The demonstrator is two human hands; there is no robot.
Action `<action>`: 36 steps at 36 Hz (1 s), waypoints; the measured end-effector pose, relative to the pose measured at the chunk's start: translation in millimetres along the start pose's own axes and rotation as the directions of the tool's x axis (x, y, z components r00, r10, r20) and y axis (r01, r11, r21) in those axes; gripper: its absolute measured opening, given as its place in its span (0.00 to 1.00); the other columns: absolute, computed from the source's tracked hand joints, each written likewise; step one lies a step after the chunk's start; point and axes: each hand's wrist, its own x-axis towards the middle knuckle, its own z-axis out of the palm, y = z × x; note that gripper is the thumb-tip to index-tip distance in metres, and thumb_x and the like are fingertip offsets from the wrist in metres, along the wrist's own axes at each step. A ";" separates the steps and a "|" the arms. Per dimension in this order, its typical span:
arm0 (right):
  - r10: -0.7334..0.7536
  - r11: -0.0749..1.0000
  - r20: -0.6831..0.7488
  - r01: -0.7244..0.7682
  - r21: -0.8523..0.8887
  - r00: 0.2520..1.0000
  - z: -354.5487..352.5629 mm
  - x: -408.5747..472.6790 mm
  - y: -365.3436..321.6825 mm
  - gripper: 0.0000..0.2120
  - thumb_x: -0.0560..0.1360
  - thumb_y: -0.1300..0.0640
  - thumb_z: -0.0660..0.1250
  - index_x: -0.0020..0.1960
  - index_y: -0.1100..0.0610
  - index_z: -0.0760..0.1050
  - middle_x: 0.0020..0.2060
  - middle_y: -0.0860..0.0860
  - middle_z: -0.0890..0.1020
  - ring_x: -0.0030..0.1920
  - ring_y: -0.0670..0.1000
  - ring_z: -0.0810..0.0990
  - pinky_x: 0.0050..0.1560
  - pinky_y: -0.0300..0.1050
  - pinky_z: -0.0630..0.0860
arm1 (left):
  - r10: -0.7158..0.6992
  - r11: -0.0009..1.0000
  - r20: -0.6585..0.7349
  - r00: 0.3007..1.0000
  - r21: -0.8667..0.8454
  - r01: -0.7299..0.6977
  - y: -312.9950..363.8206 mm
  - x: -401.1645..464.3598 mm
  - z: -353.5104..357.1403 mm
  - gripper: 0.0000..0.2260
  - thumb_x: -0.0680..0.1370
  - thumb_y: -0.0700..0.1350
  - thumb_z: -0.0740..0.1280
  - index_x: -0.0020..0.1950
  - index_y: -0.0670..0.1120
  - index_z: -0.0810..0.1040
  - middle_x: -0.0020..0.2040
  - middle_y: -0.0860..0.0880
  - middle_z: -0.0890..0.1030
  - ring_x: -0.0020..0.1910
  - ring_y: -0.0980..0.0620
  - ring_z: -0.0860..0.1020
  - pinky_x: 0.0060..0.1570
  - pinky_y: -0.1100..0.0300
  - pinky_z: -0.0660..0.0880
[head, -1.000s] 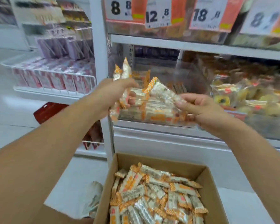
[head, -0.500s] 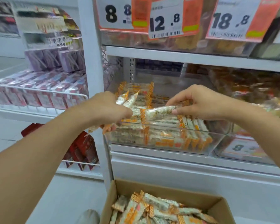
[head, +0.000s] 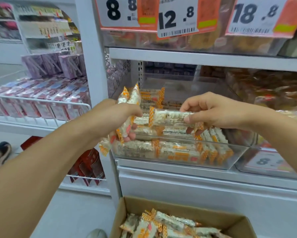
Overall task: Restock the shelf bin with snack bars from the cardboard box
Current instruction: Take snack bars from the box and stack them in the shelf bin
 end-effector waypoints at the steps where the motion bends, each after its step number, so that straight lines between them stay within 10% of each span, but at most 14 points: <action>1: 0.001 1.000 0.031 0.000 -0.023 1.000 0.6 0.0 -0.6 0.04 0.79 0.58 0.69 0.52 0.56 0.81 0.45 0.56 0.85 0.48 0.55 0.86 0.50 0.56 0.83 | 0.010 1.000 -0.015 1.000 -0.020 -0.010 -0.4 1.0 -0.8 0.15 0.76 0.49 0.70 0.55 0.39 0.80 0.35 0.46 0.85 0.24 0.49 0.77 0.21 0.66 0.64; 7: -0.021 0.988 0.050 0.028 -0.150 0.999 8.1 2.2 -5.4 0.06 0.77 0.54 0.72 0.52 0.50 0.84 0.43 0.50 0.85 0.44 0.51 0.84 0.46 0.50 0.85 | 0.025 0.999 -0.006 1.000 -0.029 -0.025 -8.7 3.4 6.4 0.24 0.74 0.49 0.73 0.68 0.43 0.74 0.50 0.42 0.86 0.31 0.47 0.85 0.34 0.47 0.81; 15: -0.083 0.873 -0.045 0.050 -0.486 0.996 18.1 5.4 -5.7 0.07 0.73 0.49 0.76 0.51 0.45 0.85 0.43 0.38 0.85 0.44 0.40 0.82 0.51 0.46 0.80 | 0.034 0.999 -0.096 0.995 0.036 -0.030 -10.5 5.4 5.2 0.22 0.65 0.57 0.73 0.46 0.40 0.84 0.45 0.39 0.84 0.37 0.44 0.79 0.35 0.55 0.72; 21: -0.171 0.967 -0.228 0.119 -0.225 0.958 47.9 16.8 -2.6 0.12 0.67 0.56 0.82 0.45 0.57 0.82 0.34 0.50 0.81 0.33 0.43 0.76 0.38 0.40 0.78 | -0.010 1.000 -0.138 0.990 -0.013 0.008 -11.7 10.9 3.6 0.34 0.65 0.60 0.76 0.63 0.42 0.72 0.54 0.45 0.78 0.51 0.44 0.78 0.44 0.52 0.76; 28: -0.055 0.998 -0.157 0.050 -0.038 0.986 54.1 19.5 -19.1 0.07 0.70 0.61 0.78 0.48 0.58 0.86 0.39 0.52 0.87 0.43 0.48 0.86 0.48 0.39 0.82 | 0.074 0.997 -0.221 0.972 0.022 -0.071 -13.7 16.2 5.0 0.35 0.71 0.57 0.74 0.73 0.44 0.70 0.69 0.45 0.76 0.62 0.42 0.76 0.37 0.56 0.68; 32: 0.098 0.988 -0.230 -0.123 -0.097 0.968 43.3 19.9 -20.9 0.09 0.72 0.52 0.78 0.44 0.57 0.83 0.32 0.48 0.83 0.34 0.46 0.82 0.37 0.44 0.83 | 0.191 0.978 -0.263 0.946 0.130 -0.162 -12.3 16.4 6.3 0.10 0.76 0.52 0.73 0.50 0.50 0.76 0.42 0.54 0.76 0.34 0.55 0.74 0.29 0.61 0.65; 36: 0.324 0.943 -0.109 -0.330 -0.037 0.940 36.8 16.6 -17.3 0.16 0.73 0.53 0.77 0.46 0.67 0.80 0.29 0.52 0.79 0.35 0.51 0.83 0.46 0.50 0.85 | 0.199 0.978 -0.254 0.947 0.120 -0.173 -12.8 14.5 7.6 0.20 0.77 0.53 0.71 0.65 0.47 0.75 0.39 0.57 0.66 0.35 0.52 0.74 0.29 0.64 0.65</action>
